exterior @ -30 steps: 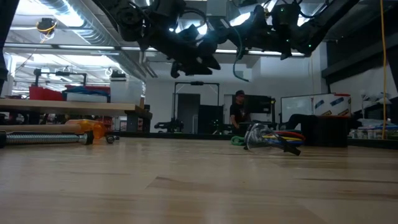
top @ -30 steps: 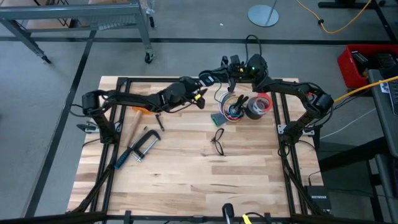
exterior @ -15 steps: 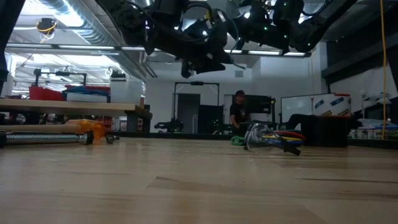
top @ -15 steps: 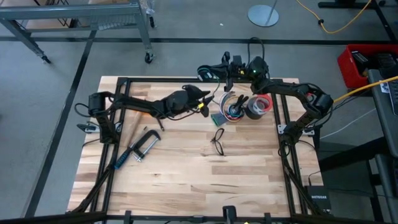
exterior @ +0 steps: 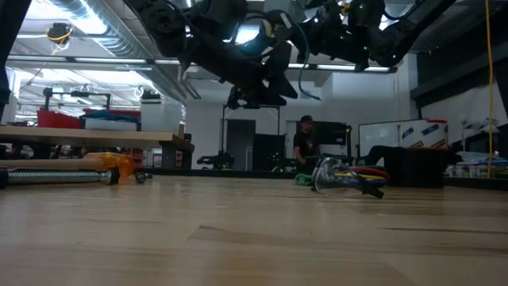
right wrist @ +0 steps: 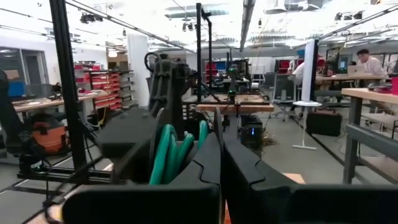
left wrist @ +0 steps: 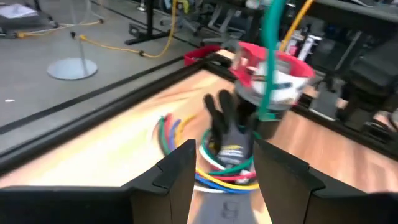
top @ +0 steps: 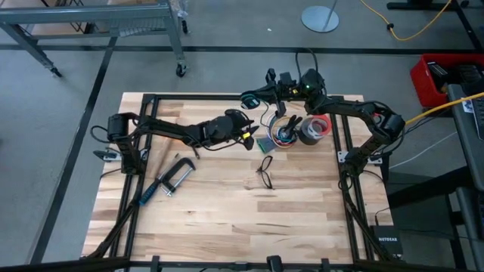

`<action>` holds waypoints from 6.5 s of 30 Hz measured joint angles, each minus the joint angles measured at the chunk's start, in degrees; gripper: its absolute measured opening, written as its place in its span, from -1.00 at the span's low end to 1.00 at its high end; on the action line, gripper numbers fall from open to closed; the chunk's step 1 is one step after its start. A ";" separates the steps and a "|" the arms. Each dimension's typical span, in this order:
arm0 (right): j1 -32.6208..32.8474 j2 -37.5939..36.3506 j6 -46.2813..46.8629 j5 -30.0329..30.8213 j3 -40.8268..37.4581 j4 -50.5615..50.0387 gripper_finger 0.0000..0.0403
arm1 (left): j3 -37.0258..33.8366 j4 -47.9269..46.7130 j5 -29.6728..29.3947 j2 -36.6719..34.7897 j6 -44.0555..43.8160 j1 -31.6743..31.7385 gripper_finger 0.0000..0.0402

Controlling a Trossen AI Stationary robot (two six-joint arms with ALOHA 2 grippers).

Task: Coil cords
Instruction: Coil the green wire on the black spool

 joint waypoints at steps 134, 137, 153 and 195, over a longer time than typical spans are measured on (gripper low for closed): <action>12.50 -0.09 -34.70 35.76 0.00 -47.53 -0.99 | -0.07 -25.93 6.68 -10.45 -21.86 1.15 -1.00; 13.13 -0.09 -34.68 35.93 0.00 -46.90 -0.99 | -0.07 -23.67 6.87 -10.43 -21.86 1.08 -1.00; 13.88 -0.11 -34.70 35.03 0.00 -46.24 -0.99 | -0.09 -19.23 7.83 -10.36 -21.95 0.97 -1.00; 13.94 0.04 -22.45 38.99 -0.07 -38.24 -0.99 | 0.04 -11.47 5.20 -10.47 -20.28 0.86 -1.00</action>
